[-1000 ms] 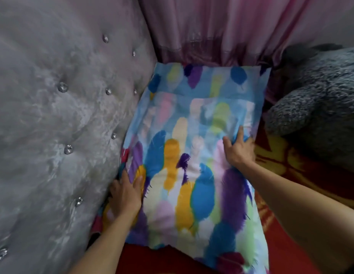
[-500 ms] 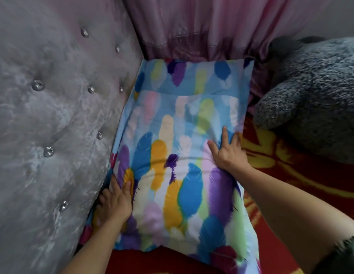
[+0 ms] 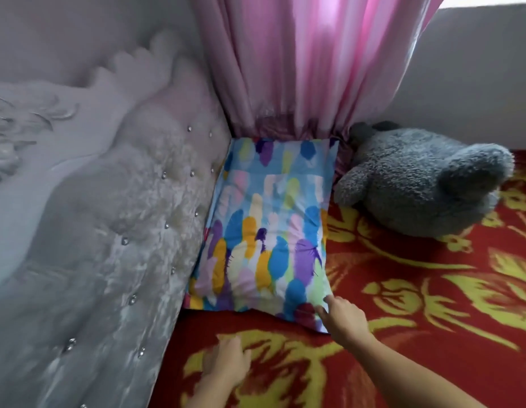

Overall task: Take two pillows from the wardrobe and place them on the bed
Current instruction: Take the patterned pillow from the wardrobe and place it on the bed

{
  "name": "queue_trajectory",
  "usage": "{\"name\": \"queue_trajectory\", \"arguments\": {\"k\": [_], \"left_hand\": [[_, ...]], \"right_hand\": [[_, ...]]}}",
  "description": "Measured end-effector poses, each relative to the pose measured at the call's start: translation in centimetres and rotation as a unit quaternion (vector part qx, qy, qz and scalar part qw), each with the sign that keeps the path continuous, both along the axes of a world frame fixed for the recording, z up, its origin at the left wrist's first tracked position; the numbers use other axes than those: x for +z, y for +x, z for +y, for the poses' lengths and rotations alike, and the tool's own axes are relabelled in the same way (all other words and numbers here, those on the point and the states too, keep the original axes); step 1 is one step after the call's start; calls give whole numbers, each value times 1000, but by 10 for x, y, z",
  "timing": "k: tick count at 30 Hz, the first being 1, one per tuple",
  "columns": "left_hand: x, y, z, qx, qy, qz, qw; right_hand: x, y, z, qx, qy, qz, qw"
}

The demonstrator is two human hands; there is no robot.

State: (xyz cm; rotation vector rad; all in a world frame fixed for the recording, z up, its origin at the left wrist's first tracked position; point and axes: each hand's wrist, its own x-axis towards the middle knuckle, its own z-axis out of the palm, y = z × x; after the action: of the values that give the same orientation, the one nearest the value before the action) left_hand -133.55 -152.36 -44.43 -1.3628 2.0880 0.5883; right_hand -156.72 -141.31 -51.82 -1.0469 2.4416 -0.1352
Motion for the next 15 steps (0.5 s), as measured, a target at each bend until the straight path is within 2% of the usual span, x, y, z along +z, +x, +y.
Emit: {"name": "queue_trajectory", "arguments": {"k": [4, 8, 15], "left_hand": [[58, 51, 41, -1, -33, 61, 998], [107, 139, 85, -12, -107, 110, 988], [174, 273, 136, -20, -201, 133, 970]], "right_hand": [[62, 62, 30, 14, -66, 13, 998], [120, 134, 65, 43, -101, 55, 992], [217, 249, 137, 103, -154, 114, 976]]}}
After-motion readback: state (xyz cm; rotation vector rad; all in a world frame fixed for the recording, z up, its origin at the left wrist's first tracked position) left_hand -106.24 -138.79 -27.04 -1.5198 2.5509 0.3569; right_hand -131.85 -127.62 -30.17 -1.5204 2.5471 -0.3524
